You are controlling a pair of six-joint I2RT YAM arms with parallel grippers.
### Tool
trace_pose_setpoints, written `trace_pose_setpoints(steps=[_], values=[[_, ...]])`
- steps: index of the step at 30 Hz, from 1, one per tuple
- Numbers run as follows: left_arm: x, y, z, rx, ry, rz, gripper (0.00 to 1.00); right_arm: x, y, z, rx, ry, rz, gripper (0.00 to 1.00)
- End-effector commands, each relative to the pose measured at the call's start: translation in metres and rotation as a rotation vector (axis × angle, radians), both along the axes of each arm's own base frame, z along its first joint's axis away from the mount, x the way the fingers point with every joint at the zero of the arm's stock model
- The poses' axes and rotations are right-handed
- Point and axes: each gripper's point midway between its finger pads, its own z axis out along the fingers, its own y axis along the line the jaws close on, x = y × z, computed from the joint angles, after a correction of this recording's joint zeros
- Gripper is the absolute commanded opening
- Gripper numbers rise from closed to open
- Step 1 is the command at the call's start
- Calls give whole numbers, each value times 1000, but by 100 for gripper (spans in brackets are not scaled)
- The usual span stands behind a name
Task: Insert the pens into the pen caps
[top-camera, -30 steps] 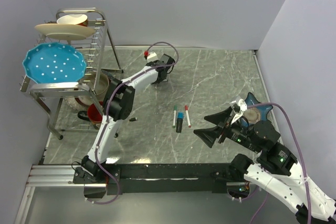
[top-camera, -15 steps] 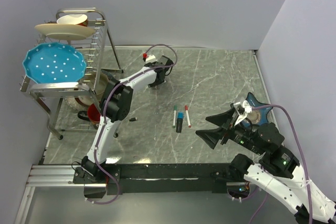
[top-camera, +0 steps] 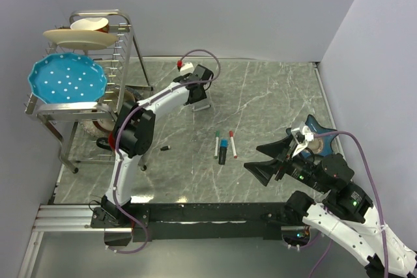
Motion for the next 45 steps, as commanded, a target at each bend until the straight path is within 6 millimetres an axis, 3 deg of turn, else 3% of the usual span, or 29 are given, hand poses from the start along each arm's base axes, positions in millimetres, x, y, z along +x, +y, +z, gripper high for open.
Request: trace_pose_setpoints(steps=[1,2,5,6,8,9,14,21,25,31,38,45], values=[[-2,-36,29,-209,-18,3,56,1,-1,9,16,-32,-7,96],[-2,-41,30,-212,-27,-10,56,1,-1,10,17,-34,-8,96],[-1,-30,34,-187,-57,178,54,2,-4,10,11,-37,-20,96],[-13,-20,28,-200,-17,307,52,2,-5,9,8,-37,-25,96],[-12,-19,34,-234,-25,389,49,3,-7,9,9,-38,-34,96],[-21,-14,31,-255,1,476,49,3,-6,8,7,-36,-33,96],[-32,-15,38,-396,18,639,53,4,-2,11,4,-37,-20,96],[-28,-3,38,-537,6,857,55,4,-5,14,14,-43,-33,96],[-14,-10,33,-569,22,890,54,5,-7,14,6,-46,-43,96],[-16,-15,13,-608,104,986,52,8,-6,10,-12,-42,-49,96],[-10,-18,12,-635,106,1007,50,12,-7,8,-26,-45,-65,96],[-11,-21,-6,-628,143,1048,49,14,-5,6,-34,-41,-63,96]])
